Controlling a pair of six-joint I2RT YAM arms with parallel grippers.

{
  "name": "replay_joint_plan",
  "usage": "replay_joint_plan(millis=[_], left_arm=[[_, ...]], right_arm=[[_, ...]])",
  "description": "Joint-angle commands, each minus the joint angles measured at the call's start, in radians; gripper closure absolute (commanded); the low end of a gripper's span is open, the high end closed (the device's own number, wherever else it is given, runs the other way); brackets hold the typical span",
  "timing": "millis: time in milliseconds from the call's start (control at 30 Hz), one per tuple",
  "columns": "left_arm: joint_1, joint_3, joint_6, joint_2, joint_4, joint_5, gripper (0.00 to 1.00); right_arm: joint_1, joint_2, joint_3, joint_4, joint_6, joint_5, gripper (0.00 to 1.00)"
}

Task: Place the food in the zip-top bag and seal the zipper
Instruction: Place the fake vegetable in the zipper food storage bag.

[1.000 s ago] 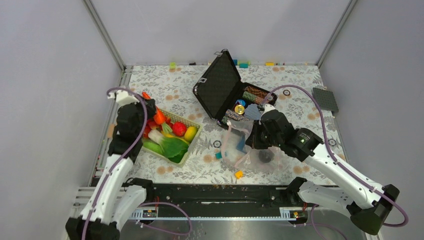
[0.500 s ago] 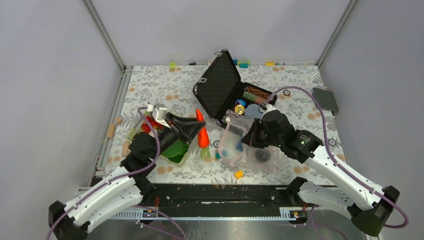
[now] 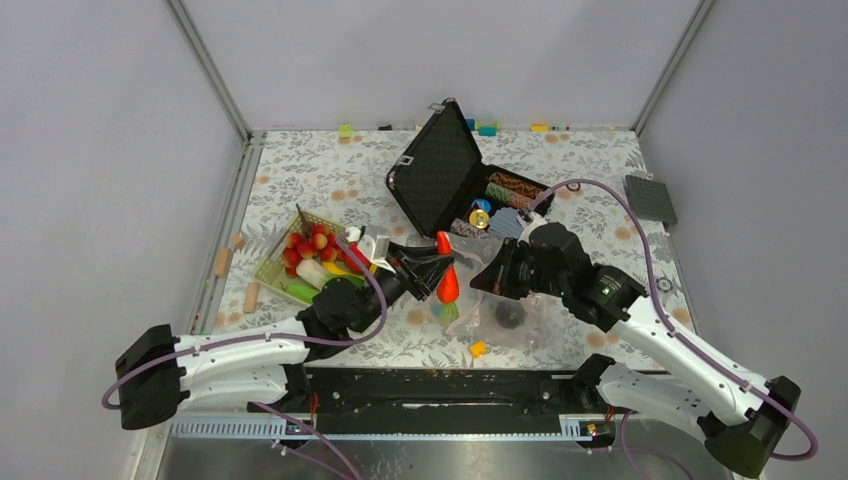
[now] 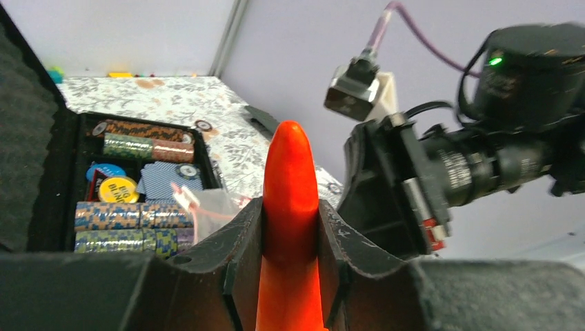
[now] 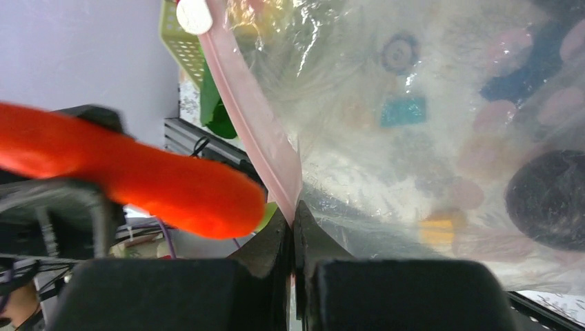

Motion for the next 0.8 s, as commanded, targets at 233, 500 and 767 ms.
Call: replay_joint_plan(millis=[233,500,767], left_arm=[[-0.053,0.055,0.087,0.091,0.178,-0.21,1.0],[-0.101,0.028,0.086,0.042,0.14,-0.154,0.7],[-0.124,0.045,0.081,-0.033,0.011,-0.112,0.03]], right_arm=[[-0.005,-0.045,0.014,0.085,0.045,-0.139,1.0],[-0.007,-0.097,0.039,0.086,0.073,-0.014,1.0],[-0.006,-0.125,0.048,0.086,0.067,0.023,1.0]])
